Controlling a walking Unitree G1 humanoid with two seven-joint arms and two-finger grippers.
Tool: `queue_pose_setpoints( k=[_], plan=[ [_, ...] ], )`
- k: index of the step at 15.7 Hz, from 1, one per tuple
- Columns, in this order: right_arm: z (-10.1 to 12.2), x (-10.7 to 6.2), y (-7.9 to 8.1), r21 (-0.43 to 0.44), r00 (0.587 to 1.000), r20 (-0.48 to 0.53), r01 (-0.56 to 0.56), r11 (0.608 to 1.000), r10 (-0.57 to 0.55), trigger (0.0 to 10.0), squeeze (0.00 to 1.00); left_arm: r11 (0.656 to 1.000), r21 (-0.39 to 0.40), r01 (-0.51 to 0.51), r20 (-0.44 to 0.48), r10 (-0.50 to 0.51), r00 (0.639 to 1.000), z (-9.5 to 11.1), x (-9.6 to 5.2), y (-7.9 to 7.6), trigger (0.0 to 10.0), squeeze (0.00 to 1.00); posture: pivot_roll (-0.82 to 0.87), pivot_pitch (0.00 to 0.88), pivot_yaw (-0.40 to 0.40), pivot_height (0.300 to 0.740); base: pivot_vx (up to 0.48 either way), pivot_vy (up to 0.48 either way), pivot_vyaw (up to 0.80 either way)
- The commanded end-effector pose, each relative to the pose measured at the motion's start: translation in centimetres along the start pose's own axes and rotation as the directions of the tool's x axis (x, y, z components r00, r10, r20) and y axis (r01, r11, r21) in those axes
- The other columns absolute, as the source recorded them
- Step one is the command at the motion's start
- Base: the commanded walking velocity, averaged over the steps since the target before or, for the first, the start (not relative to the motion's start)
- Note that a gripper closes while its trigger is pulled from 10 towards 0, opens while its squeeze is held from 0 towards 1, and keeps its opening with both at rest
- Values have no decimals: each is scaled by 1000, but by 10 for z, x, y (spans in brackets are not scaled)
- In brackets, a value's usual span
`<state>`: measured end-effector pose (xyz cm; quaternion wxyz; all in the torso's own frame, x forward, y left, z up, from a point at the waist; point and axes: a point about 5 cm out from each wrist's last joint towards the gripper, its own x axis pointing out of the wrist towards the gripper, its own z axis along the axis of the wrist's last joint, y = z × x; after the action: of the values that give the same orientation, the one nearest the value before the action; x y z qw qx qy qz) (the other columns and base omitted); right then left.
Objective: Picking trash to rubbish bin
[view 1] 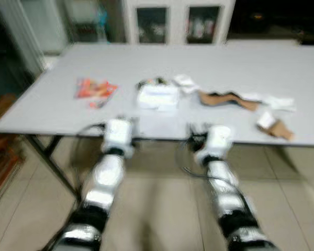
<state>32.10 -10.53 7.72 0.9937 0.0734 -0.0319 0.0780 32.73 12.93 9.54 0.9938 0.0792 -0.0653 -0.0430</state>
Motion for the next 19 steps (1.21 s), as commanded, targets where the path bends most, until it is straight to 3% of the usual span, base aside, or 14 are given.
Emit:
queue_pose_setpoints(
  k=[1, 16, 19],
  plan=[
    [5, 1, -14, -10, 999, 13, 37, 999, -37, 10000, 0, 1000, -14, 23, 28, -23, 999, 8, 4, -11, 10000, 0, -6, 30, 36, 740, 420, 0, 0],
    [6, 2, -14, -15, 999, 17, 39, 999, -39, 10000, 0, 1000, -17, 16, 53, -15, 998, 13, 6, -8, 10000, 0, -3, 29, 36, 740, 414, 0, 0],
    [6, 2, -14, -14, 999, 20, 39, 999, -39, 10000, 0, 1000, -15, 25, 61, -24, 998, 14, 6, -10, 10000, 0, -3, 30, 38, 740, 0, 0, 0]
  ],
)
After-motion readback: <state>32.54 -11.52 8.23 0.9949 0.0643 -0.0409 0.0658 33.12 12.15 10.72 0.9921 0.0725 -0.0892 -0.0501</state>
